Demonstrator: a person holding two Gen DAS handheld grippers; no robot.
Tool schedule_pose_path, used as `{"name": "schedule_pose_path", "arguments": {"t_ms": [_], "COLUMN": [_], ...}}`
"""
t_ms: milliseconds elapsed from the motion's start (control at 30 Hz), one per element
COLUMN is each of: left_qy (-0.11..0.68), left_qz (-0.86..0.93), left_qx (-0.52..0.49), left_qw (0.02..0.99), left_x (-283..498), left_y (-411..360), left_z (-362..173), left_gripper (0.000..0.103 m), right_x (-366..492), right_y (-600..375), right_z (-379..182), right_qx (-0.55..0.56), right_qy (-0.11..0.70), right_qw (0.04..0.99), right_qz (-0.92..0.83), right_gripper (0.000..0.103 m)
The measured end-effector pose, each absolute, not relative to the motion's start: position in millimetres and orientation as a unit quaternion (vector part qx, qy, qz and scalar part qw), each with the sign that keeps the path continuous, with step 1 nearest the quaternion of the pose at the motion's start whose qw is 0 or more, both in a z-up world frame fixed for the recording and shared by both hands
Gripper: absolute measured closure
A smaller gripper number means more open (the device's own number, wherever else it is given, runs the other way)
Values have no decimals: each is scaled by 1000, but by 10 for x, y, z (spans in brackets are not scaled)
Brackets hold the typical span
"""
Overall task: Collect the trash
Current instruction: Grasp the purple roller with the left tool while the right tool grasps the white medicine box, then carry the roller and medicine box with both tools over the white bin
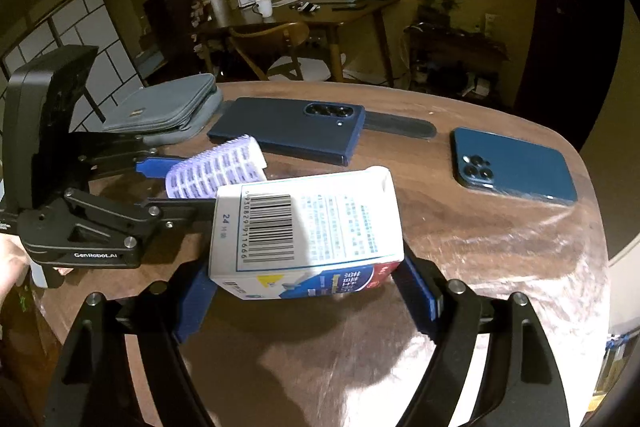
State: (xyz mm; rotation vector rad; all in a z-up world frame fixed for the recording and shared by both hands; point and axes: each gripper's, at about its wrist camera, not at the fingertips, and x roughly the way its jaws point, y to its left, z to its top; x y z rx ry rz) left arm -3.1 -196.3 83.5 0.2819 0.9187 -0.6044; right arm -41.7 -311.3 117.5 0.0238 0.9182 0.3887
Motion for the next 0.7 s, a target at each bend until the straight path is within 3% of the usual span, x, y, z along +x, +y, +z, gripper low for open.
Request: {"name": "schedule_pose_path", "arguments": {"t_ms": [700], "left_qy": [443], "left_qz": [-148], "left_qx": [116], "left_qw": [877], "left_x": [-914], "left_y": [-1757], "left_z": [883], "left_gripper": [57], "right_x": [-1237], "right_y": [-2994], "right_z": [1295], "right_qx": [-13], "right_qy": [446], "right_qw": [876], "right_qz": [182], "right_gripper": [24]}}
